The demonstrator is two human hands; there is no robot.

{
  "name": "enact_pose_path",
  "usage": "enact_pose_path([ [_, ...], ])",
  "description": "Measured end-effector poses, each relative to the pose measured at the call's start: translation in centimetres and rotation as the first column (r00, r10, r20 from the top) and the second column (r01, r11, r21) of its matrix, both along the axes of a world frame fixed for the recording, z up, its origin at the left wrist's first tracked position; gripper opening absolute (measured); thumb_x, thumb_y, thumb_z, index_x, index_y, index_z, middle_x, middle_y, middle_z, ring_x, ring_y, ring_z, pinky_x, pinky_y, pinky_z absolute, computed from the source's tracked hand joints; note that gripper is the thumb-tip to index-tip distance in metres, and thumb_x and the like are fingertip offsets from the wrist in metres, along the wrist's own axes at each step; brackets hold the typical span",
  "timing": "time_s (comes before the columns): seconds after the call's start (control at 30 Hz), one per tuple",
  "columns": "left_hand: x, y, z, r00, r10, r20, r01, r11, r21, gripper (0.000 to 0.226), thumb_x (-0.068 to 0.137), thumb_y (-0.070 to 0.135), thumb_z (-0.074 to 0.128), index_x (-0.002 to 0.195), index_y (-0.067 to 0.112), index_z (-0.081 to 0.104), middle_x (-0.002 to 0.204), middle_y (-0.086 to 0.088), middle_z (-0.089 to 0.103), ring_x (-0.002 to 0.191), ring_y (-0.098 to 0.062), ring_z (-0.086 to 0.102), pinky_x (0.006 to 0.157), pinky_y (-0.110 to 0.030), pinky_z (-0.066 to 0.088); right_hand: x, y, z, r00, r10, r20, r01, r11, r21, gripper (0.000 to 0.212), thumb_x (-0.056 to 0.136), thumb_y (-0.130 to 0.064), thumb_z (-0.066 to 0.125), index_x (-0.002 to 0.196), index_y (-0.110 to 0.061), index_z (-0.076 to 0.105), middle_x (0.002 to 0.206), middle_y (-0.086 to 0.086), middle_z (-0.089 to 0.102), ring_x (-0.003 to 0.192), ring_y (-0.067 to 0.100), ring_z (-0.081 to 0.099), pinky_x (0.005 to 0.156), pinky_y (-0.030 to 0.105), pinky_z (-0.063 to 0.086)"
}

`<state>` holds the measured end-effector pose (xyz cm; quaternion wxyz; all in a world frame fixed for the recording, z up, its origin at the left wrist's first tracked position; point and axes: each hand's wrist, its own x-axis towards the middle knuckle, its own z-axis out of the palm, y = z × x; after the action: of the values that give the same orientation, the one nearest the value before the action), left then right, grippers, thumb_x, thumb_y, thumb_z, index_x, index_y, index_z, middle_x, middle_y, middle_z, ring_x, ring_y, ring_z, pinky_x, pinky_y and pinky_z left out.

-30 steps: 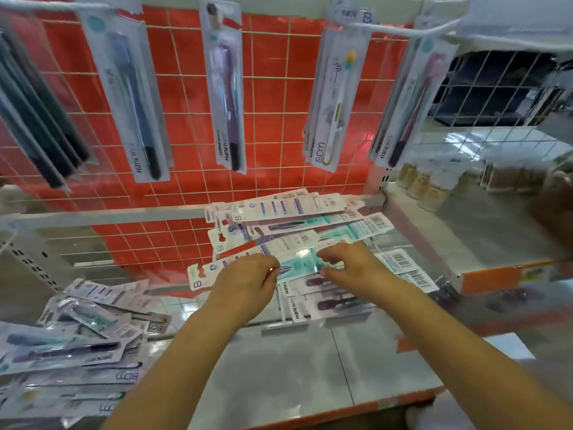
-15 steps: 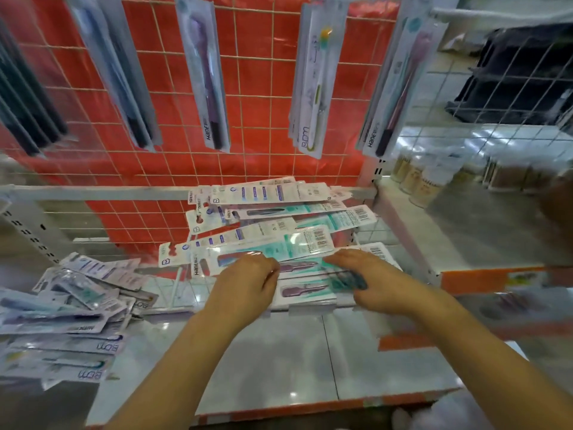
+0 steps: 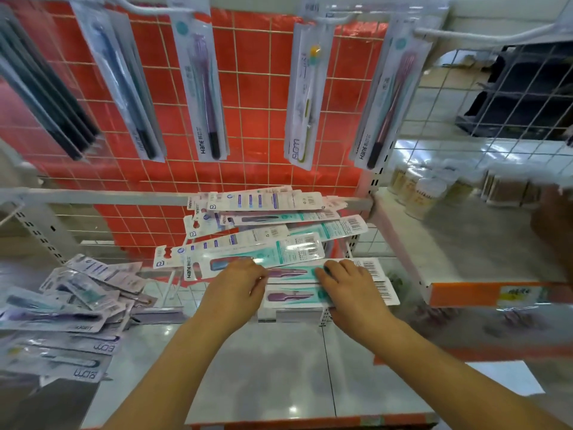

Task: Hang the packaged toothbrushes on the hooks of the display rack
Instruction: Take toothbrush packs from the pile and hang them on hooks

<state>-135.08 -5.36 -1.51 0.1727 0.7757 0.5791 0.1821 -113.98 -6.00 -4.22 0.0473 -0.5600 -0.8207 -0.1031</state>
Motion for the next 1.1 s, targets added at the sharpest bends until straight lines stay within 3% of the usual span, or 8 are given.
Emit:
enact_pose_path([
  [0.33, -0.1, -0.3, 0.6, 0.999, -0.004, -0.032, 0.004, 1.0, -0.003, 0.025, 0.096, 0.024, 0.045, 0.114, 0.02, 0.063, 0.123, 0.003, 0.06, 0.108, -0.015, 0.056, 0.081, -0.019, 0.046, 0.6, 0.1, -0.7, 0.986, 0.128, -0.104, -0.111, 0.981, 0.161, 0.054, 0.034, -0.017, 0.094, 0.083, -0.013, 0.075, 0.08, 0.001, 0.071, 0.068, 0.022, 0.066, 0.057, 0.033, 0.055],
  [0.47, -0.2, -0.3, 0.7, 0.999, -0.004, -0.042, 0.003, 1.0, -0.015, 0.025, 0.096, 0.023, 0.045, 0.113, 0.019, 0.063, 0.122, 0.002, 0.061, 0.106, -0.016, 0.057, 0.081, -0.02, 0.046, 0.4, 0.3, -0.8, 0.989, 0.093, -0.115, -0.075, 0.986, 0.15, 0.066, 0.027, -0.026, 0.095, 0.088, -0.015, 0.07, 0.094, 0.006, 0.07, 0.083, 0.026, 0.069, 0.069, 0.038, 0.057],
  [0.53, -0.2, -0.4, 0.7, 0.999, 0.004, -0.032, -0.005, 1.0, -0.012, 0.025, 0.096, 0.023, 0.045, 0.113, 0.019, 0.063, 0.122, 0.002, 0.061, 0.107, -0.016, 0.057, 0.081, -0.021, 0.046, 0.5, 0.5, -0.9, 0.988, 0.095, -0.123, -0.076, 0.986, 0.149, 0.07, 0.027, -0.028, 0.095, 0.091, -0.017, 0.071, 0.095, 0.002, 0.071, 0.081, 0.023, 0.069, 0.065, 0.035, 0.058],
  [0.67, -0.7, -0.3, 1.2, 0.997, 0.07, 0.02, -0.071, 0.997, 0.044, 0.026, 0.096, 0.022, 0.045, 0.116, 0.018, 0.063, 0.126, 0.003, 0.059, 0.112, -0.016, 0.055, 0.087, -0.022, 0.045, 0.9, 0.4, -0.1, 0.968, 0.158, -0.196, -0.115, 0.97, 0.214, 0.055, 0.036, -0.02, 0.094, 0.088, -0.017, 0.076, 0.085, -0.002, 0.074, 0.07, 0.02, 0.071, 0.056, 0.033, 0.059],
  [0.83, -1.4, 0.7, 2.3, 0.992, 0.122, 0.013, -0.122, 0.989, 0.083, 0.027, 0.097, 0.022, 0.045, 0.116, 0.017, 0.063, 0.122, 0.0, 0.062, 0.107, -0.018, 0.057, 0.087, -0.029, 0.049, 1.2, 0.4, 0.7, 0.942, 0.221, -0.251, -0.163, 0.958, 0.235, 0.038, 0.045, -0.005, 0.087, 0.079, -0.018, 0.076, 0.073, -0.002, 0.074, 0.058, 0.018, 0.069, 0.048, 0.031, 0.057],
  [0.93, -2.1, 1.3, 2.8, 0.99, 0.14, -0.024, -0.139, 0.988, 0.066, 0.024, 0.096, 0.024, 0.046, 0.111, 0.019, 0.064, 0.12, 0.001, 0.062, 0.104, -0.02, 0.058, 0.081, -0.031, 0.052, 1.5, 0.3, 1.2, 0.93, 0.253, -0.268, -0.195, 0.955, 0.225, 0.03, 0.053, -0.007, 0.084, 0.079, -0.019, 0.076, 0.071, -0.003, 0.073, 0.055, 0.015, 0.068, 0.048, 0.027, 0.056],
  [1.0, -2.5, 1.5, 2.9, 0.987, 0.144, -0.065, -0.14, 0.988, 0.067, 0.022, 0.096, 0.024, 0.046, 0.108, 0.02, 0.064, 0.117, 0.001, 0.063, 0.101, -0.02, 0.059, 0.078, -0.029, 0.051, 1.6, 0.0, 1.8, 0.924, 0.287, -0.255, -0.23, 0.946, 0.229, 0.02, 0.058, -0.012, 0.072, 0.076, -0.021, 0.076, 0.067, -0.006, 0.072, 0.052, 0.012, 0.066, 0.046, 0.02, 0.052],
  [1.1, -2.7, 1.8, 2.8, 0.987, 0.142, -0.078, -0.137, 0.989, 0.06, 0.022, 0.096, 0.023, 0.046, 0.108, 0.019, 0.065, 0.117, -0.001, 0.064, 0.097, -0.019, 0.059, 0.074, -0.027, 0.048, 1.5, -0.3, 2.8, 0.921, 0.312, -0.235, -0.264, 0.94, 0.216, 0.022, 0.061, -0.018, 0.058, 0.074, -0.023, 0.076, 0.062, -0.009, 0.069, 0.048, 0.009, 0.063, 0.042, 0.016, 0.047],
])
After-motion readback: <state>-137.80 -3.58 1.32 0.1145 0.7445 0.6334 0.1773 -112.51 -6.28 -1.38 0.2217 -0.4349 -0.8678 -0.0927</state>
